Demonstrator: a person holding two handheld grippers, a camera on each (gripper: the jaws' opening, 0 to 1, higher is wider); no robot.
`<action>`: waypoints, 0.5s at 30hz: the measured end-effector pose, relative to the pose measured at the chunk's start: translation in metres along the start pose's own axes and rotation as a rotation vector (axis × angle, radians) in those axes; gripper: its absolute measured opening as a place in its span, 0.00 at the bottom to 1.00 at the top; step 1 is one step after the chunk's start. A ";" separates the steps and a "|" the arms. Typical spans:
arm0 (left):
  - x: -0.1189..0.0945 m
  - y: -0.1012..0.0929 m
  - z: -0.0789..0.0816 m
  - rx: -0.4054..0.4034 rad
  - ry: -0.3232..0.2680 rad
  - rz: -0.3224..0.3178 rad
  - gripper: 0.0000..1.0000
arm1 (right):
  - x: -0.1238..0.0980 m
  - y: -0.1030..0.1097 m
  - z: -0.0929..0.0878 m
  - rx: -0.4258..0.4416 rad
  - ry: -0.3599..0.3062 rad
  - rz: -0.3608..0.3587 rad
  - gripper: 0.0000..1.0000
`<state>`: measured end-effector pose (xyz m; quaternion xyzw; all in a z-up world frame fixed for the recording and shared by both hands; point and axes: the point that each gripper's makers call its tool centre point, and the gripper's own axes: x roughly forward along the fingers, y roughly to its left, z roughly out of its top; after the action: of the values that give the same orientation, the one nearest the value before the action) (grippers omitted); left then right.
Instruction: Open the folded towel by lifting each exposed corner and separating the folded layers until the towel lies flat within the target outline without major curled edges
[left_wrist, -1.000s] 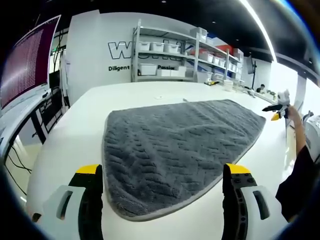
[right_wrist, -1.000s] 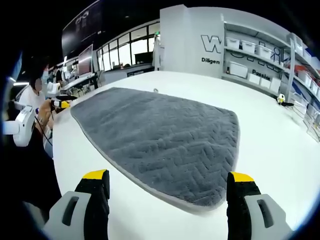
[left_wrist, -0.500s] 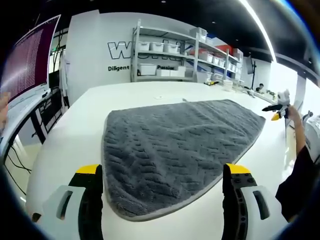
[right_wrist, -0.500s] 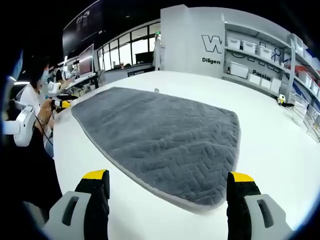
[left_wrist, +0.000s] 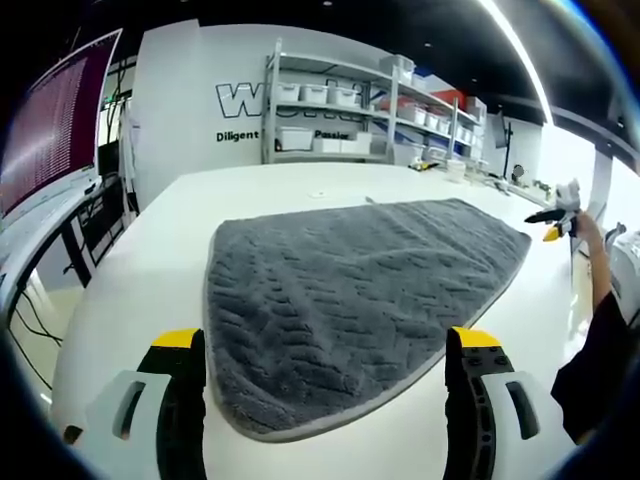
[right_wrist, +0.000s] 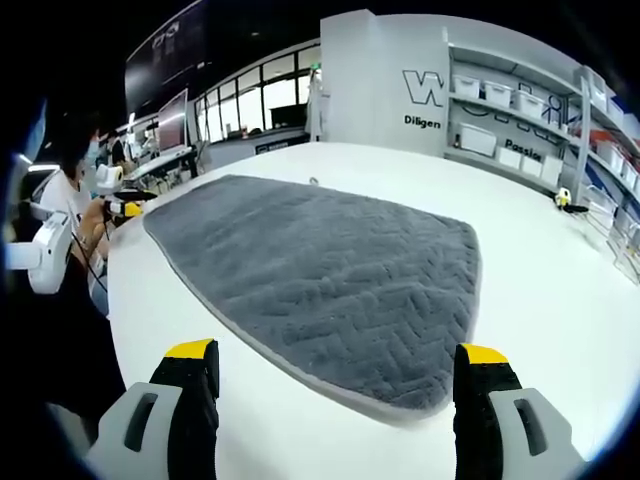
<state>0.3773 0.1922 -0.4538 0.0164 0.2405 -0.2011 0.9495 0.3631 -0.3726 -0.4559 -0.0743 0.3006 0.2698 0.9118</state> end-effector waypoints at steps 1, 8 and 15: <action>0.000 0.000 0.000 0.000 0.000 0.000 0.99 | 0.000 0.000 0.000 0.000 0.000 0.000 0.99; 0.001 0.000 0.001 -0.002 -0.002 -0.003 0.99 | 0.001 -0.001 0.001 -0.004 0.002 0.004 0.99; 0.001 0.000 0.001 -0.001 0.001 -0.004 0.99 | 0.001 0.000 0.002 -0.005 0.001 0.004 0.99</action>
<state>0.3785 0.1915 -0.4530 0.0156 0.2409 -0.2030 0.9489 0.3648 -0.3718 -0.4552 -0.0760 0.3008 0.2721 0.9109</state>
